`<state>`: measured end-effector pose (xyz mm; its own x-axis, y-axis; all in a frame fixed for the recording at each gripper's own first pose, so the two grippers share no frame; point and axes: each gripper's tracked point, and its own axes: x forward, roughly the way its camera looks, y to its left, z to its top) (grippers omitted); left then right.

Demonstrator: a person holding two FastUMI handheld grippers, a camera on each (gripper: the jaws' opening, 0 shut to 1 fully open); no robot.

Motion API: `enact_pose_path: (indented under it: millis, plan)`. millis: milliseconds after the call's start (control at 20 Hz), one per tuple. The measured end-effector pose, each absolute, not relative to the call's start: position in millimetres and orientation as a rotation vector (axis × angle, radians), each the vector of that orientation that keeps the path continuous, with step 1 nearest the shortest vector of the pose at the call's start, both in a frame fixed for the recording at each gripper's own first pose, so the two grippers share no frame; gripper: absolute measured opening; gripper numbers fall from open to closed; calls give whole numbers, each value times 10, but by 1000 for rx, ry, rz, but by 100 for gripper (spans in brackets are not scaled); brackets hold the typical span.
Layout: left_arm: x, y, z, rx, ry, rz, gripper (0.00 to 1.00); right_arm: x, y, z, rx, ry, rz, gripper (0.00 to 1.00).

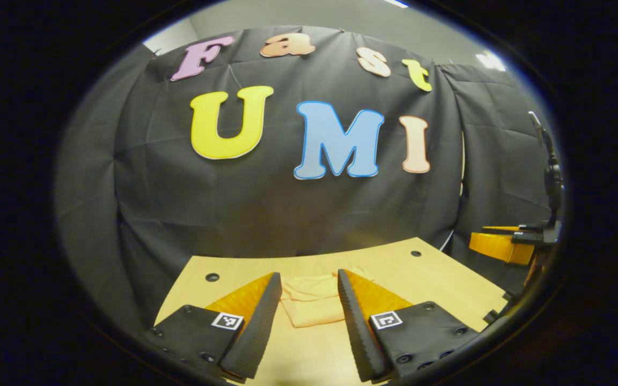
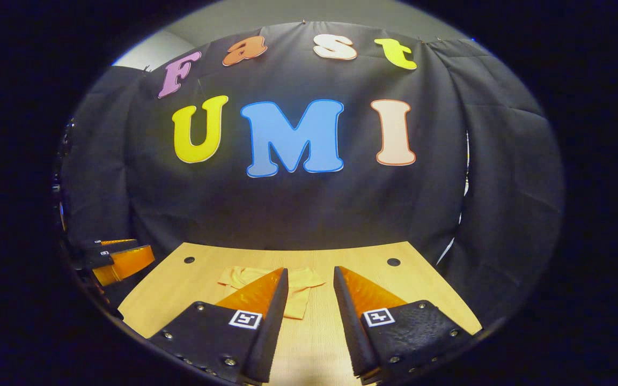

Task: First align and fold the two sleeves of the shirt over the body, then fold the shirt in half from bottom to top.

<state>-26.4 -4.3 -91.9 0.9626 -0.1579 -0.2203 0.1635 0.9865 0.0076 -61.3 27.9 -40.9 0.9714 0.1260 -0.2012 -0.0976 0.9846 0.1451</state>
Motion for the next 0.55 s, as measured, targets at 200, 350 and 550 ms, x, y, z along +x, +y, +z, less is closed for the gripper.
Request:
enact_pose_path:
  millis: [200, 350, 550]
  plan:
    - [-249, -309, -849, 38, 200, -155, 68, -617, 99, -389, 134, 187, 137, 54]
    - [-278, -733, -807, 21, 176, -113, 68, -577, -177, -345, 123, 158, 172, 54]
    - [-351, -1518, -792, -11, 138, -27, 68, -550, -677, -274, 114, 119, 253, 54]
